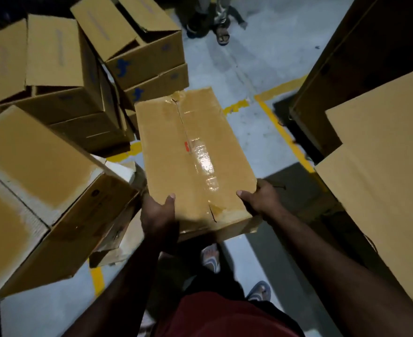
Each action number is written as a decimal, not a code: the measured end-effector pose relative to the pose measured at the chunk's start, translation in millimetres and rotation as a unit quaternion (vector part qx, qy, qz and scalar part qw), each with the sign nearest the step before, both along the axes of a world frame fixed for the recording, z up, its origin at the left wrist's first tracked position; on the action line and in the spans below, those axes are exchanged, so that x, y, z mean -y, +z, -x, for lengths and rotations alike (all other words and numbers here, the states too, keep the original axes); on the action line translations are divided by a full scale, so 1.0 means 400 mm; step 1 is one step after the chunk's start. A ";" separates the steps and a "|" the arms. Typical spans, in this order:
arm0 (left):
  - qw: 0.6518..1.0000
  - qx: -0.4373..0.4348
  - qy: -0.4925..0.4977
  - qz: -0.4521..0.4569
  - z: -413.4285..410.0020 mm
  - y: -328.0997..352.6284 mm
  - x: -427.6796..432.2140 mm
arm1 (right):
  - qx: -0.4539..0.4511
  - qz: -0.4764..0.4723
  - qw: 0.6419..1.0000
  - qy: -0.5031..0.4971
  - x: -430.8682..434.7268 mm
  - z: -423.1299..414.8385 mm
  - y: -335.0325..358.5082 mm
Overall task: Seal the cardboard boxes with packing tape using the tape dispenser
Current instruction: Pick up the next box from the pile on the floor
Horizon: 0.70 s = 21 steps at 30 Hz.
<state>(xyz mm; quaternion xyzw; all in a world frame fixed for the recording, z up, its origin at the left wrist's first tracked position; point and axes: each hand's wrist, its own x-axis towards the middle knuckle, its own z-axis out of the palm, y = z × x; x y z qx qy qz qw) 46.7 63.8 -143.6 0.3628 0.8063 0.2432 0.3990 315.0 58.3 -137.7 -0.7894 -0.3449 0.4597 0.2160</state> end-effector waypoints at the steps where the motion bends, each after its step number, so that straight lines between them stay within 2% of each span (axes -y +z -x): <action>1: 1.000 -0.009 -0.010 -0.005 -0.006 0.024 -0.030 | 0.019 -0.007 1.000 0.005 -0.026 -0.007 0.034; 7: 0.995 -0.040 -0.045 -0.084 -0.053 0.199 -0.189 | 0.071 -0.074 0.995 0.004 -0.097 -0.064 0.235; 11: 0.982 -0.015 -0.075 -0.175 -0.073 0.384 -0.292 | 0.063 -0.167 0.984 -0.013 -0.115 -0.085 0.395; 16: 0.941 -0.001 -0.156 -0.300 -0.170 0.641 -0.363 | 0.075 -0.279 0.953 -0.091 -0.066 -0.138 0.615; 21: 0.891 0.022 -0.285 -0.353 -0.373 0.830 -0.338 | 0.174 -0.333 0.908 -0.185 0.097 -0.254 0.777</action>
